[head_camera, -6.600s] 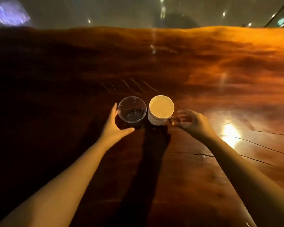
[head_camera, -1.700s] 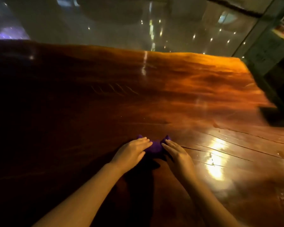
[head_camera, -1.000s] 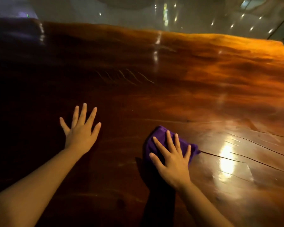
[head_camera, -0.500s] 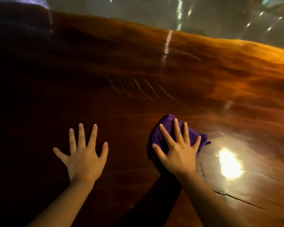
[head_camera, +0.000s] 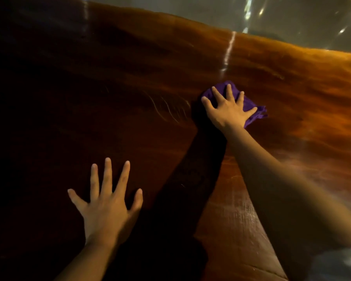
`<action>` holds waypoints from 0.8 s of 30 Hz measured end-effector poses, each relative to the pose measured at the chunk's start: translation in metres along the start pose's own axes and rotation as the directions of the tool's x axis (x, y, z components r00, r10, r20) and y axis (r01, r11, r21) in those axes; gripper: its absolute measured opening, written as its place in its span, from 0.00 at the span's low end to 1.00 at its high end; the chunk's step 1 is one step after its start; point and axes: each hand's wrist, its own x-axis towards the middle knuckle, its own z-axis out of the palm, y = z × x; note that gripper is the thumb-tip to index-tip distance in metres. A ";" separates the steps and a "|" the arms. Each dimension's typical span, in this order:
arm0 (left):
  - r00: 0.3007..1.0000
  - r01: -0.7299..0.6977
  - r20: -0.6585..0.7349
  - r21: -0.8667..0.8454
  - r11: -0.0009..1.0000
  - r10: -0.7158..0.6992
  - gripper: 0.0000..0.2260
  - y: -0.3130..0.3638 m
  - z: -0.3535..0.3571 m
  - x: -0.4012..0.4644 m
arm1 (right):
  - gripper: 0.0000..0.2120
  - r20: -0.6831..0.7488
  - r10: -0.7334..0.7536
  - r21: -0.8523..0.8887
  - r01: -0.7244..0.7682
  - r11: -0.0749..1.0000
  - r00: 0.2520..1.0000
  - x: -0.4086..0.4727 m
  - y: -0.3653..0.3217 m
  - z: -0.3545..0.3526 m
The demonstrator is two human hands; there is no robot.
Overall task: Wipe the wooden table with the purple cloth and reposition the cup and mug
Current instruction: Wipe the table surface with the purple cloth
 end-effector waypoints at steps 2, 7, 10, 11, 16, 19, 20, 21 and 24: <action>0.999 -0.015 -0.029 0.015 1.000 0.015 0.30 0.002 -0.003 -0.003 | 0.29 0.030 -0.105 -0.001 0.105 0.995 0.994 -0.017 -0.008 0.004; 0.998 -0.020 -0.067 -0.017 1.000 0.018 0.28 0.005 -0.008 -0.007 | 0.25 0.055 -0.411 0.028 0.410 0.911 0.910 -0.107 -0.030 0.021; 0.997 -0.008 -0.077 -0.010 1.000 0.007 0.28 0.006 -0.007 -0.007 | 0.25 0.066 -0.506 0.005 0.507 0.862 0.860 -0.161 -0.026 0.025; 0.997 -0.007 -0.080 -0.009 1.000 0.007 0.28 0.006 -0.007 -0.008 | 0.25 0.070 -0.514 0.003 0.516 0.857 0.855 -0.178 -0.023 0.026; 0.993 -0.030 -0.114 -0.018 0.999 0.027 0.28 0.004 -0.004 -0.004 | 0.24 0.085 -0.529 0.004 0.531 0.848 0.844 -0.264 -0.012 0.034; 0.995 -0.030 -0.100 -0.029 0.999 0.027 0.28 0.003 -0.005 -0.005 | 0.24 0.087 -0.497 0.025 0.497 0.867 0.863 -0.315 -0.007 0.040; 0.996 -0.038 -0.086 -0.037 0.999 0.035 0.28 0.003 -0.006 -0.007 | 0.24 0.095 -0.485 0.032 0.484 0.874 0.869 -0.333 -0.006 0.041; 0.997 -0.052 -0.066 -0.050 0.997 0.049 0.28 0.002 -0.008 -0.008 | 0.24 0.112 -0.471 0.042 0.469 0.882 0.875 -0.353 -0.005 0.042; 0.997 -0.072 0.027 -0.176 0.982 0.078 0.26 -0.003 -0.021 -0.018 | 0.23 0.159 -0.449 0.128 0.433 0.892 0.879 -0.405 0.000 0.039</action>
